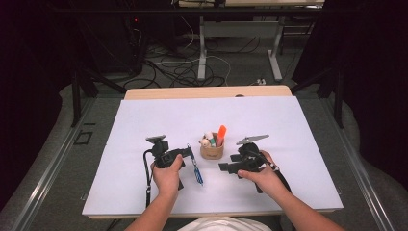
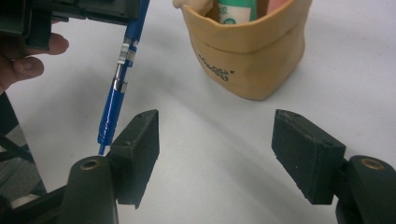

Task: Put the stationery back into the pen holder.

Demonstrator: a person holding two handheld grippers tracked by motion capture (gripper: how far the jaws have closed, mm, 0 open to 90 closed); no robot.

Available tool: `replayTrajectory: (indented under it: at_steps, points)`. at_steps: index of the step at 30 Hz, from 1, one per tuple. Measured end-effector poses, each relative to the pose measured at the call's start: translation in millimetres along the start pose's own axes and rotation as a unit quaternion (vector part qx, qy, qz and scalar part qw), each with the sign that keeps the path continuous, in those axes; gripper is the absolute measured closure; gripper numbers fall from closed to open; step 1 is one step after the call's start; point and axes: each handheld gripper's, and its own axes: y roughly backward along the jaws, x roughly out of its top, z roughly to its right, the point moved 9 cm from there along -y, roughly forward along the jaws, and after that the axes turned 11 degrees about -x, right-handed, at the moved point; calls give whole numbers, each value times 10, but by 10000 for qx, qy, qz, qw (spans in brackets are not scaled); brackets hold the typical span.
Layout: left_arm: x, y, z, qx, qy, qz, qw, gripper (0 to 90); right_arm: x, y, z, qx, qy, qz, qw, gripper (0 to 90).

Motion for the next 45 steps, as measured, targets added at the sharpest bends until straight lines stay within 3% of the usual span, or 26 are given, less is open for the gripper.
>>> replayTrajectory:
  at_steps: [5,10,15,16,20,22,28,29,31,32,34,35,36,38,45]
  points:
    - [31,60,98,-38,-420,-26,9991,809,32,11,-30,77,61,77,9999,322]
    - [35,104,194,-46,-797,-61,9968,809,41,29,-54,189,-138,-4,9997,359]
    - [25,106,279,-124,-1049,-85,9944,810,87,59,-88,303,-211,120,9992,404]
    - [20,110,291,-135,-1154,-110,9932,809,78,80,-92,314,-198,8,9993,413]
    - [1,111,410,-229,-1407,-87,9897,810,120,104,-143,416,-273,103,9987,441]
    - [-15,97,481,-263,-1574,-49,9872,810,139,115,-174,499,-270,139,9983,456]
    - [-27,102,651,-244,-2177,-116,9756,810,203,174,-274,756,-278,145,9966,509]
    - [-29,101,685,-257,-2189,-121,9753,810,210,186,-272,745,-251,99,9969,520]
    - [-18,96,734,-284,-2361,-144,9712,809,235,201,-273,784,-250,77,9966,539]
    - [-22,89,769,-297,-2369,-149,9710,809,246,211,-278,840,-258,41,9961,551]
    - [-21,83,817,-276,-2578,-210,9656,810,286,223,-296,935,-300,43,9952,566]
    - [-19,73,837,-271,-2607,-172,9649,810,315,232,-308,976,-281,54,9948,573]
    - [-16,68,852,-258,-2702,-183,9623,810,338,234,-321,1011,-282,98,9944,582]
    - [-23,54,886,-284,-2794,-212,9595,809,374,249,-347,1084,-263,60,9937,586]
    - [-88,-12,934,-356,-2978,-337,9534,809,473,226,-421,1278,-353,49,9912,622]
